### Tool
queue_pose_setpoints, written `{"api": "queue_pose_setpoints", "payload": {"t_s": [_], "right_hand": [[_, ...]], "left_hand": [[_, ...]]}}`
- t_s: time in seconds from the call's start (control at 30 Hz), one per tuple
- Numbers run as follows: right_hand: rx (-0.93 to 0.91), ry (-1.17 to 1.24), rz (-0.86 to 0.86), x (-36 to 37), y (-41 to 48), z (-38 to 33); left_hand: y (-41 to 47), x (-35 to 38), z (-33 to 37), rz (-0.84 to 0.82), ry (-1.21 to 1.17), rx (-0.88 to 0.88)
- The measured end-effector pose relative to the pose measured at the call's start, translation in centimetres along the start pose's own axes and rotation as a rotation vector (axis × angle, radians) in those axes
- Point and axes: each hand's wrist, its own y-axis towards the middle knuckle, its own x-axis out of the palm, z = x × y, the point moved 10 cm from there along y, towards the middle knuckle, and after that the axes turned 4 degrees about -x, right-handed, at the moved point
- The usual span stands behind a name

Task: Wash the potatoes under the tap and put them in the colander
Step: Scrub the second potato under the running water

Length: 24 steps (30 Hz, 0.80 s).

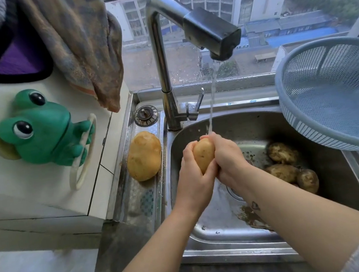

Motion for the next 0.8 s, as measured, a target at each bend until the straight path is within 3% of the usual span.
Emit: {"api": "queue_pose_setpoints", "payload": {"t_s": [0.13,0.23,0.3,0.47,0.57,0.63,0.73,0.8], "right_hand": [[0.014,0.102,-0.080,1.0,0.2,0.1],[-0.161,-0.075,-0.177,1.7,0.0,-0.6],[-0.216,-0.147,-0.199,1.8,0.3,-0.4],[-0.102,-0.073,-0.108,1.4,1.3,-0.3],[-0.050,0.013,-0.077,1.4,1.2,-0.7],[-0.080,-0.045,-0.125,1.7,1.3,-1.0],[-0.147,-0.058,-0.268,2.6,0.7,-1.2],[-0.188,-0.029,-0.332,2.7,0.6,-1.1]], "left_hand": [[1.0,-0.5,-1.0,0.038,-0.130,-0.102],[1.7,0.2,-2.8,-0.016,-0.455,-0.383],[1.8,0.5,-2.8,-0.083,-0.439,-0.422],[1.4,-0.8,-0.5,0.009,-0.043,-0.108],[0.8,-0.8,0.3,0.027,0.028,0.004],[1.1,-0.9,-0.2,0.021,-0.094,-0.075],[1.6,-0.5,-1.9,-0.049,-0.541,-0.365],[1.5,0.3,-2.1,-0.136,-0.675,-0.451]]}}
